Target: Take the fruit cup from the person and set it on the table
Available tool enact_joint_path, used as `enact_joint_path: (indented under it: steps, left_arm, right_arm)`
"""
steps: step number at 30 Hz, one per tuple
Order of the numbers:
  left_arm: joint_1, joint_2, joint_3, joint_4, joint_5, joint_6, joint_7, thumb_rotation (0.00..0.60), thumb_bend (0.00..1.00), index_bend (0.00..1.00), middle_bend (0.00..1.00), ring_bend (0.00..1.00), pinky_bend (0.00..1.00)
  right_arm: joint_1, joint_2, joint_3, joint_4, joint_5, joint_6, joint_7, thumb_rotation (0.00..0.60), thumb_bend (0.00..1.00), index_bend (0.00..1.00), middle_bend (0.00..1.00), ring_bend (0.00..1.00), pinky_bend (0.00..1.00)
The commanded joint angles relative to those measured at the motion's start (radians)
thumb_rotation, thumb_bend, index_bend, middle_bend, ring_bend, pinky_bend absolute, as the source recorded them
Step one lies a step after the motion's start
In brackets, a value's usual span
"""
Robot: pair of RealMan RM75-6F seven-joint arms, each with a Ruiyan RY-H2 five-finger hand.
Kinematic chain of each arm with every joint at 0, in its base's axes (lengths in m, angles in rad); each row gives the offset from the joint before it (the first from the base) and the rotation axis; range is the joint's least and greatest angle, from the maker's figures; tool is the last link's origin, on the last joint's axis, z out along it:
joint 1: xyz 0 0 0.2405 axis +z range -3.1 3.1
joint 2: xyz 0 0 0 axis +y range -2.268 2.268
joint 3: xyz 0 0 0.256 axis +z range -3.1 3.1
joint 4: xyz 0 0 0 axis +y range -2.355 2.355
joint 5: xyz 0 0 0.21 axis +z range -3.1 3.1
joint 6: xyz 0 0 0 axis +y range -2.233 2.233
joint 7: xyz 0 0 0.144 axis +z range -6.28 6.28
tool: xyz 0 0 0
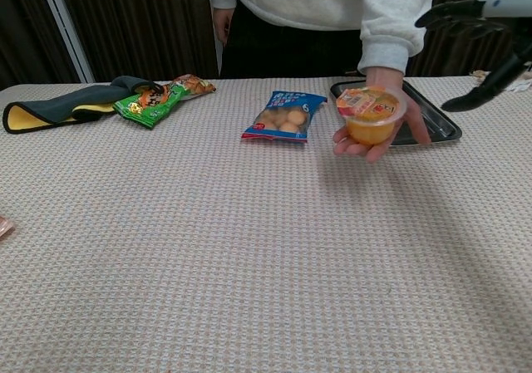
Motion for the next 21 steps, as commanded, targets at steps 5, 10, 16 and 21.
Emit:
enact_joint_path:
  steps: [5,10,16,21]
  left_arm:
    - [-0.002,0.005,0.003,-0.003,0.0,-0.006,-0.005,0.6,0.21,0.0,0.0,0.0,0.0]
    - [-0.004,0.009,0.004,-0.008,-0.006,-0.015,-0.009,0.6,0.21,0.0,0.0,0.0,0.0]
    - [-0.005,0.013,0.006,-0.014,-0.007,-0.019,-0.005,0.6,0.21,0.0,0.0,0.0,0.0]
    - [-0.005,0.014,0.006,-0.015,-0.009,-0.021,-0.01,0.6,0.21,0.0,0.0,0.0,0.0]
  right_arm:
    - [0.147,-0.118,0.011,0.061,0.182,0.02,-0.127,0.6,0.12,0.1,0.0,0.0,0.0]
    - [0.187,-0.157,-0.004,0.092,0.237,0.012,-0.147,0.6,0.12,0.1,0.0,0.0,0.0]
    - [0.229,-0.205,-0.019,0.149,0.262,0.026,-0.164,0.6,0.13,0.09,0.0,0.0,0.0]
    - [0.251,-0.233,-0.018,0.206,0.28,0.03,-0.158,0.6,0.12,0.09,0.0,0.0,0.0]
